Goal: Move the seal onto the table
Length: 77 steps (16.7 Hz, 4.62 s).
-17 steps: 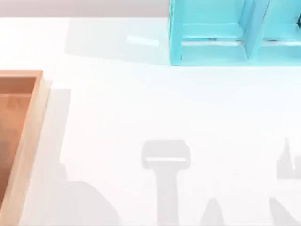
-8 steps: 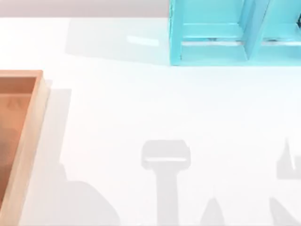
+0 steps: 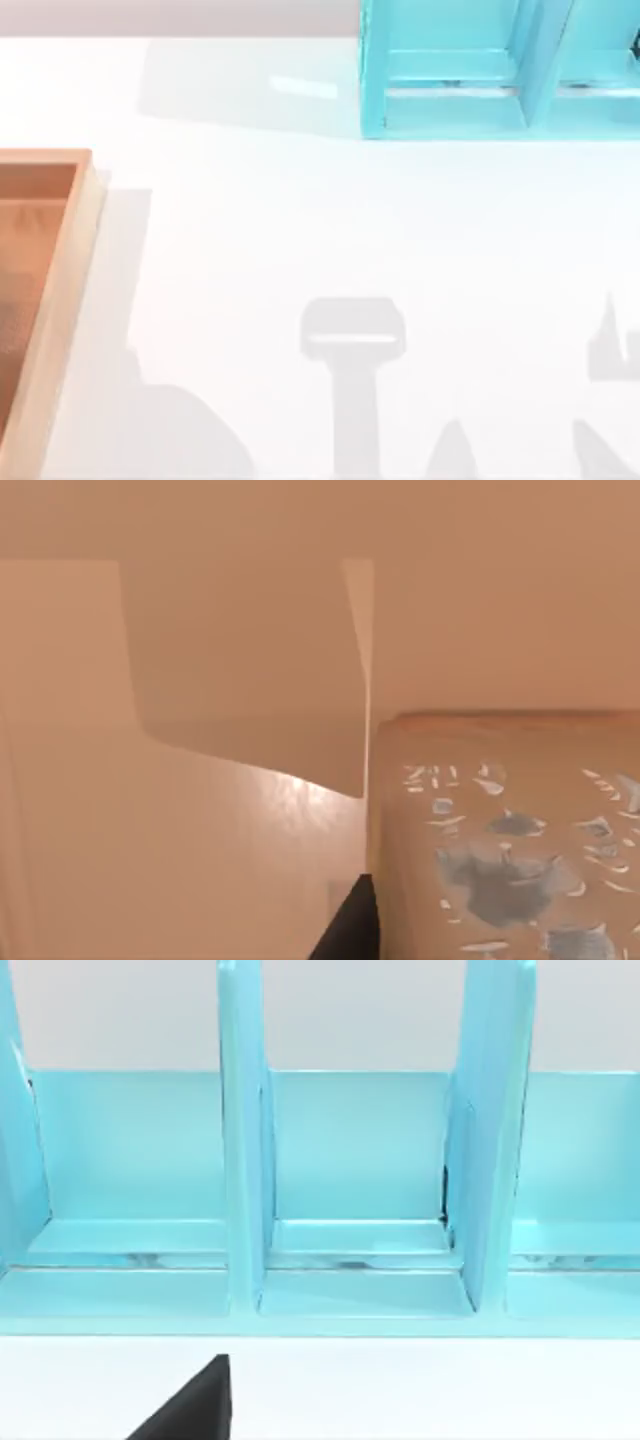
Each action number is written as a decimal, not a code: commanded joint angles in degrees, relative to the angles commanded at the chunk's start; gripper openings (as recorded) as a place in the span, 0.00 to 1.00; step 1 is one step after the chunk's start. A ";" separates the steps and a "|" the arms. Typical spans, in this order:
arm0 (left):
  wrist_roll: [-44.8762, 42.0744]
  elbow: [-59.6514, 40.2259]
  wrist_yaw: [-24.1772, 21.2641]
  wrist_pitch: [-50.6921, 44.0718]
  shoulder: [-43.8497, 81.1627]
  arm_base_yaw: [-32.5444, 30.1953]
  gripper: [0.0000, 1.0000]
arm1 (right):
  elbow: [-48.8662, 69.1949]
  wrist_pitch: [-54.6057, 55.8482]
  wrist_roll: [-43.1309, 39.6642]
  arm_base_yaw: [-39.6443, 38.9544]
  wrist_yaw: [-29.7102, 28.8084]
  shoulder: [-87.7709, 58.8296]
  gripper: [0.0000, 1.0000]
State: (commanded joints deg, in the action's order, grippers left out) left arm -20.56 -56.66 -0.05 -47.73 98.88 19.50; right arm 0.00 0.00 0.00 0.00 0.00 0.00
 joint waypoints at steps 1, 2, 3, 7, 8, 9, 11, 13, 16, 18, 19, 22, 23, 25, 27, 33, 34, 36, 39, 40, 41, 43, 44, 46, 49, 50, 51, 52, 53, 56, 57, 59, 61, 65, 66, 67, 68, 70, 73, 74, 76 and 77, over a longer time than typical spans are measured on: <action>0.00 0.00 0.00 0.00 0.00 0.00 0.00 | 0.00 0.00 0.00 0.00 0.00 0.00 1.00; 0.00 0.00 0.00 0.00 0.00 0.00 0.00 | 0.00 0.00 0.00 0.00 0.00 0.00 1.00; -0.04 -0.01 -0.04 -0.01 -0.12 -0.09 0.00 | 0.00 0.00 0.00 0.00 0.00 0.00 1.00; 1.50 -3.26 -0.17 -3.24 -0.36 0.16 0.00 | 0.00 0.00 0.00 0.00 0.00 0.00 1.00; 2.36 -4.93 -0.20 -4.92 -0.59 0.30 0.00 | 0.00 0.00 0.00 0.00 0.00 0.00 1.00; 3.23 -6.73 -0.25 -6.87 -0.94 0.35 0.00 | 0.00 0.00 0.00 0.00 0.00 0.00 1.00; 4.97 -10.20 -0.47 -11.10 -2.04 -0.66 0.00 | 0.00 0.00 0.00 0.00 0.00 0.00 1.00; 7.45 -12.80 -0.77 -15.32 -3.42 -3.94 0.00 | 0.00 0.00 0.00 0.00 0.00 0.00 1.00; 15.03 -15.91 -1.32 -21.79 -5.35 -13.28 0.00 | 0.00 0.00 0.00 0.00 0.00 0.00 1.00; 21.65 -18.63 -1.38 -26.41 -6.65 -21.03 0.00 | 0.00 0.00 0.00 0.00 0.00 0.00 1.00; 24.60 -20.13 -1.22 -28.63 -7.35 -24.23 0.00 | 0.00 0.00 0.00 0.00 0.00 0.00 1.00; 30.36 -24.00 -0.23 -33.50 -9.21 -30.30 0.00 | 0.00 0.00 0.00 0.00 0.00 0.00 1.00; 31.12 -24.71 0.01 -34.22 -9.55 -31.09 0.00 | 0.00 0.00 0.00 0.00 0.00 0.00 1.00; 31.31 -24.90 0.07 -34.41 -9.65 -31.30 0.00 | 0.00 0.00 0.00 0.00 0.00 0.00 1.00; 31.16 -24.72 -0.02 -34.27 -9.41 -31.08 0.00 | 0.00 0.00 0.00 0.00 0.00 0.00 1.00; 33.78 -31.78 -0.04 -30.04 -0.10 -33.91 0.00 | 0.00 0.00 0.00 0.00 0.00 0.00 1.00; 34.33 -33.27 -0.02 -29.08 3.10 -34.45 0.00 | 0.00 0.00 0.00 0.00 0.00 0.00 1.00; 35.34 -35.77 -0.05 -27.34 9.98 -35.57 0.00 | 0.00 0.00 0.00 0.00 0.00 0.00 1.00; 36.91 -40.23 -0.15 -24.16 19.22 -37.29 0.00 | 0.00 0.00 0.00 0.00 0.00 0.00 1.00; 37.53 -41.86 -0.14 -22.83 21.59 -37.91 0.00 | 0.00 0.00 0.00 0.00 0.00 0.00 1.00; 38.16 -43.30 -0.11 -21.52 23.39 -38.54 0.00 | 0.00 0.00 0.00 0.00 0.00 0.00 1.00; 39.01 -45.04 -0.10 -19.88 25.15 -39.45 0.00 | 0.00 0.00 0.00 0.00 0.00 0.00 1.00; 39.06 -45.13 -0.10 -19.80 25.24 -39.51 0.00 | 0.00 0.00 0.00 0.00 0.00 0.00 1.00; 39.06 -45.13 -0.10 -19.80 25.24 -39.51 0.00 | 0.00 0.00 0.00 0.00 0.00 0.00 1.00; 38.96 -44.56 -0.09 -19.31 25.29 -39.19 0.00 | 0.00 0.00 0.00 0.00 0.00 0.00 1.00; 38.97 -44.08 -0.07 -18.52 25.49 -39.21 0.00 | 0.00 0.00 0.00 0.00 0.00 0.00 1.00; 38.94 -43.49 -0.06 -17.67 25.69 -39.26 0.00 | 0.00 0.00 0.00 0.00 0.00 0.00 1.00; 38.92 -42.87 -0.08 -16.89 25.91 -39.30 0.00 | 0.00 0.00 0.00 0.00 0.00 0.00 1.00; 38.92 -42.30 -0.13 -16.19 26.19 -39.32 0.00 | 0.00 0.00 0.00 0.00 0.00 0.00 1.00; 38.94 -40.66 -0.27 -14.27 26.91 -39.35 0.00 | 0.00 0.00 0.00 0.00 0.00 0.00 1.00; 38.95 -40.06 -0.26 -13.42 27.17 -39.38 0.00 | 0.00 0.00 0.00 0.00 0.00 0.00 1.00; 38.95 -38.86 -0.16 -11.39 27.54 -39.42 0.00 | 0.00 0.00 0.00 0.00 0.00 0.00 1.00; 38.95 -38.50 -0.12 -10.80 27.61 -39.43 0.00 | 0.00 0.00 0.00 0.00 0.00 0.00 1.00; 38.95 -38.50 -0.12 -10.80 27.61 -39.43 0.08 | 0.00 0.00 0.00 0.00 0.00 0.00 1.00; 38.95 -38.50 -0.12 -10.80 27.61 -39.43 0.15 | 0.00 0.00 0.00 0.00 0.00 0.00 1.00; 38.95 -38.50 -0.12 -10.80 27.61 -39.43 0.23 | 0.00 0.00 0.00 0.00 0.00 0.00 1.00; 38.95 -38.50 -0.12 -10.80 27.61 -39.43 0.30 | 0.00 0.00 0.00 0.00 0.00 0.00 1.00; 38.95 -38.50 -0.12 -10.80 27.61 -39.43 0.45 | 0.00 0.00 0.00 0.00 0.00 0.00 1.00; 38.95 -38.50 -0.12 -10.80 27.61 -39.43 0.68 | 0.00 0.00 0.00 0.00 0.00 0.00 1.00; 38.95 -38.50 -0.12 -10.80 27.61 -39.43 0.75 | 0.00 0.00 0.00 0.00 0.00 0.00 1.00; 38.95 -38.50 -0.12 -10.80 27.61 -39.43 0.90 | 0.00 0.00 0.00 0.00 0.00 0.00 1.00; 38.95 -38.50 -0.12 -10.80 27.61 -39.43 0.98 | 0.00 0.00 0.00 0.00 0.00 0.00 1.00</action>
State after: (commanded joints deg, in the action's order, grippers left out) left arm 18.40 -95.16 -0.17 -58.53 126.49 -19.92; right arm 0.00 0.00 0.00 0.00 0.00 0.00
